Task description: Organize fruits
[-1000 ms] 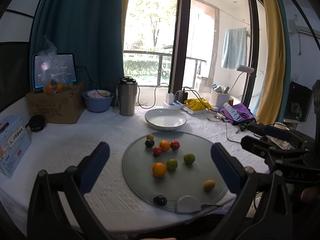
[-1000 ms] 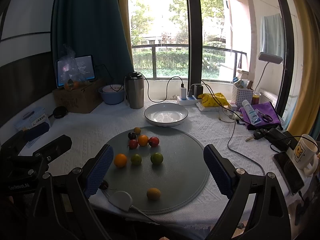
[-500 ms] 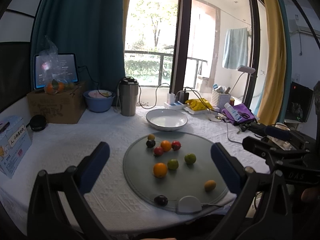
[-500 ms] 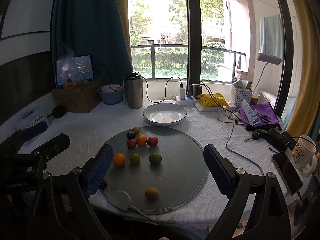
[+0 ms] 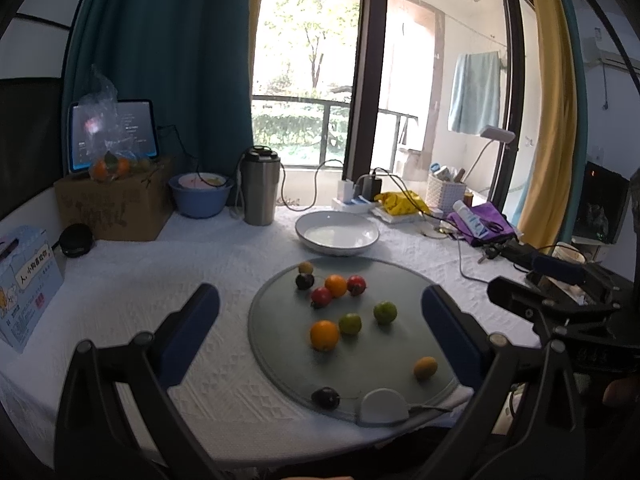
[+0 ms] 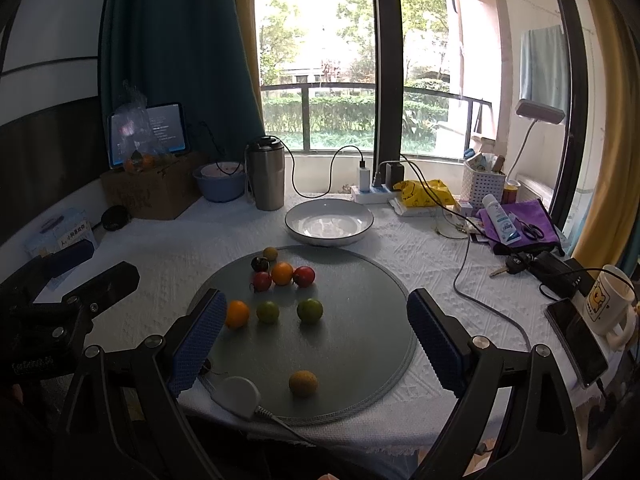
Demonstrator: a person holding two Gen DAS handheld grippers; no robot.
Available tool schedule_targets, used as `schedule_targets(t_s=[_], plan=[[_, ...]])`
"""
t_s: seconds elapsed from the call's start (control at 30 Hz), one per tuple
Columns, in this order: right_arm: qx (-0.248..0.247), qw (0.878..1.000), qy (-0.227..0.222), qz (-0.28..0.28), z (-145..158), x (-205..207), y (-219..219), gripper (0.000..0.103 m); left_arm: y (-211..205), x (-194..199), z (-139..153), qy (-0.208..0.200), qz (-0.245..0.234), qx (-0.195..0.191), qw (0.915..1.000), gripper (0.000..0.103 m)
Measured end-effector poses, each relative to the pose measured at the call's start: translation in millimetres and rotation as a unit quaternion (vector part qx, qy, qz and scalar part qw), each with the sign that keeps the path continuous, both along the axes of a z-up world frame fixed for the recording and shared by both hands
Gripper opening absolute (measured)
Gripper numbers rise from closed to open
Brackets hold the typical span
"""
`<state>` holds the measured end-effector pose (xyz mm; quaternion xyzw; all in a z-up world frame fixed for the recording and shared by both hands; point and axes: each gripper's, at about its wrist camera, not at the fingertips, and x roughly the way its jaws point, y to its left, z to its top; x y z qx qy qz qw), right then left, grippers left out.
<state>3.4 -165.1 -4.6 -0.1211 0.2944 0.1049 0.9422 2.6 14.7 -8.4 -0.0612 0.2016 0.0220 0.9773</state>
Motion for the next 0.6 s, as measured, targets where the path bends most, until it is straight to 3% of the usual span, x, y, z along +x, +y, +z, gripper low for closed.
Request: schedule_targets(t_s=[0.2, 0.37, 0.5, 0.6], plan=[[-0.013, 1.0, 0.008, -0.002, -9, 5, 2, 0.093, -5, 6, -12, 0.019, -0.011, 0.02, 0.9996, 0.102], [-0.033, 0.999, 0.027, -0.004, -30, 16, -5, 0.093, -3, 23, -41, 0.076, -0.027, 0.039, 0.996, 0.101], [-0.037, 0.997, 0.072, 0.004, -54, 25, -11, 0.093, -4, 32, -66, 0.116, -0.041, 0.037, 0.9917, 0.101], [-0.033, 0.995, 0.097, 0.008, -69, 28, -14, 0.088, -6, 41, -85, 0.149, -0.052, 0.03, 0.9871, 0.089]])
